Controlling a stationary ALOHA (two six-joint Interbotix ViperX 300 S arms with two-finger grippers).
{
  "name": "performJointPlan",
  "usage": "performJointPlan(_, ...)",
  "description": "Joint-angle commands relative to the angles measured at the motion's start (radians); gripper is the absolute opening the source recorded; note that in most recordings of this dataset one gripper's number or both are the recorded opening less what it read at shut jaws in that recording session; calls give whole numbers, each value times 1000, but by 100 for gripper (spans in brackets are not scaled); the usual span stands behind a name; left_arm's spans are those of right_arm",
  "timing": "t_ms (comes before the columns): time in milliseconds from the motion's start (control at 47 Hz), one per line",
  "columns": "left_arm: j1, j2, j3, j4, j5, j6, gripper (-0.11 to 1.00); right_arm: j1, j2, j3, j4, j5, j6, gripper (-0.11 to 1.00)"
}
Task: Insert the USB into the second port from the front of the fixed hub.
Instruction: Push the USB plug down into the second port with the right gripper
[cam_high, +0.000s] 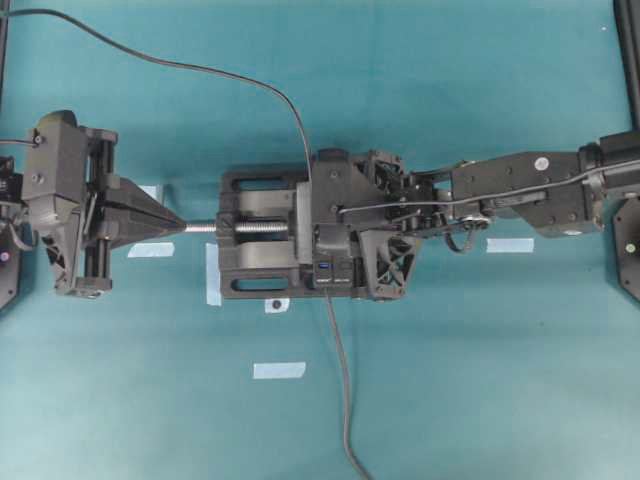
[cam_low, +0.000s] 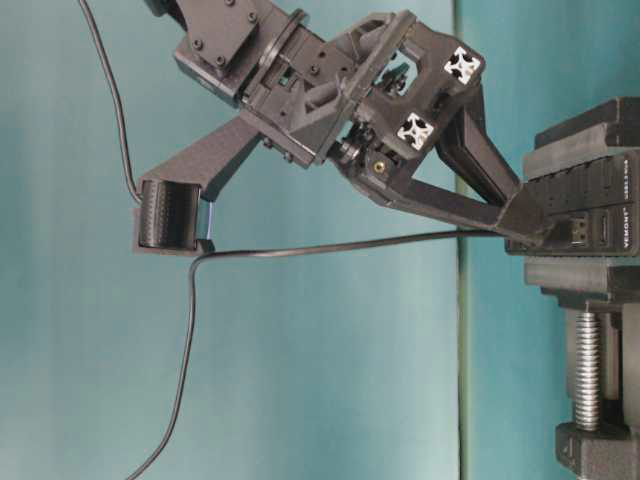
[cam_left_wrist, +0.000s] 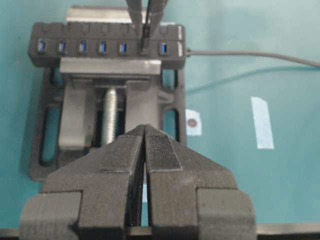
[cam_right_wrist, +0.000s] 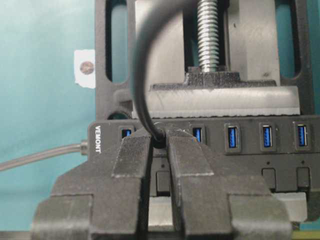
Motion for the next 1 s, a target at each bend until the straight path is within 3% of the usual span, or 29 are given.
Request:
performJointPlan(0,0,-5,-12,2,-8,0,0,5,-2,-5,5,3,9,7)
performJointPlan(978,0,-2,-12,2,-8,0,0,15,31,14,8,17,44,7)
